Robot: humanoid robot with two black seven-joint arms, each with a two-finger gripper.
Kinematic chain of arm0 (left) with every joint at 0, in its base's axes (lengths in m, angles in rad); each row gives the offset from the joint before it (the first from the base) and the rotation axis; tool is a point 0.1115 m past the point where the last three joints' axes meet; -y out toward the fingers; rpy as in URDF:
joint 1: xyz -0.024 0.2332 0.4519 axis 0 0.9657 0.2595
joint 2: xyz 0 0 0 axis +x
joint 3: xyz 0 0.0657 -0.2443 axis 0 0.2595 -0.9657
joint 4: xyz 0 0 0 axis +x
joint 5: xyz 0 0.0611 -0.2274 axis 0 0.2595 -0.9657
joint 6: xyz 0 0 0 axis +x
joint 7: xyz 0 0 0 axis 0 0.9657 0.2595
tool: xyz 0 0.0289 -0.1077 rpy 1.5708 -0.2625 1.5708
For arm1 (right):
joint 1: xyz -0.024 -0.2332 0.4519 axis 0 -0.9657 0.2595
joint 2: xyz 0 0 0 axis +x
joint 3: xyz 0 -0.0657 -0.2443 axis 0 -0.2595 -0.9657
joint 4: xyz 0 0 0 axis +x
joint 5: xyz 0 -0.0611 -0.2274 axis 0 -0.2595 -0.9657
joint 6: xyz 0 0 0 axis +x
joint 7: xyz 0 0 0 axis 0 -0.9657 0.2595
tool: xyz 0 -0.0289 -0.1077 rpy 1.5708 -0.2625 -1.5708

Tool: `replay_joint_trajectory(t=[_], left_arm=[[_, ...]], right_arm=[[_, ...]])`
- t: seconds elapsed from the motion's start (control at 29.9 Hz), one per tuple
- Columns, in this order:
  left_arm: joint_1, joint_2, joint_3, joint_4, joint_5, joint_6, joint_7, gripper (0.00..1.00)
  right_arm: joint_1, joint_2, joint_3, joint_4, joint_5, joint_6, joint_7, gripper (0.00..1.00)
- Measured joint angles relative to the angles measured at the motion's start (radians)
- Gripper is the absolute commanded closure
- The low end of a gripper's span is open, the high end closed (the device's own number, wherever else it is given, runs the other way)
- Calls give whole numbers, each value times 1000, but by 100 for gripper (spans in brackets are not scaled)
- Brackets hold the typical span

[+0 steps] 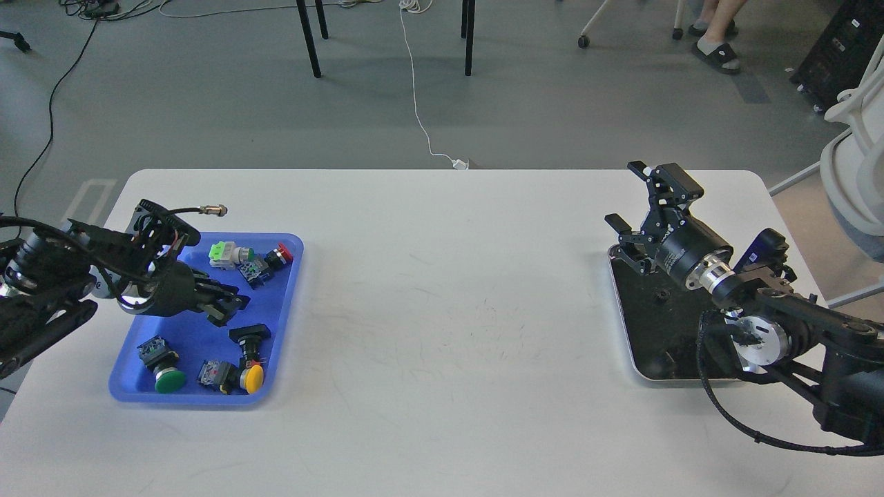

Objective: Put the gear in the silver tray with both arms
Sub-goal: 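Lower the left gripper onto a dark gear and grasp it, then lift the gear and carry it toward the table center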

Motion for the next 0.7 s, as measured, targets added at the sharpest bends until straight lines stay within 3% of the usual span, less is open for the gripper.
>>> replay_joint_trajectory(t=[0.4,0.54,0.7], left_arm=[[-72,211,-12,-292,-45,0,-1,85],[-124,152,-10,-344,-50,-3,6,85],[-176,-29,-2,-352,-41,-6,59,85]], right_arm=[[1,-4,2,0,0,0,0,3],[5,-6,7,-2,0,2,0,3],[9,-16,30,-1,0,4,0,3]])
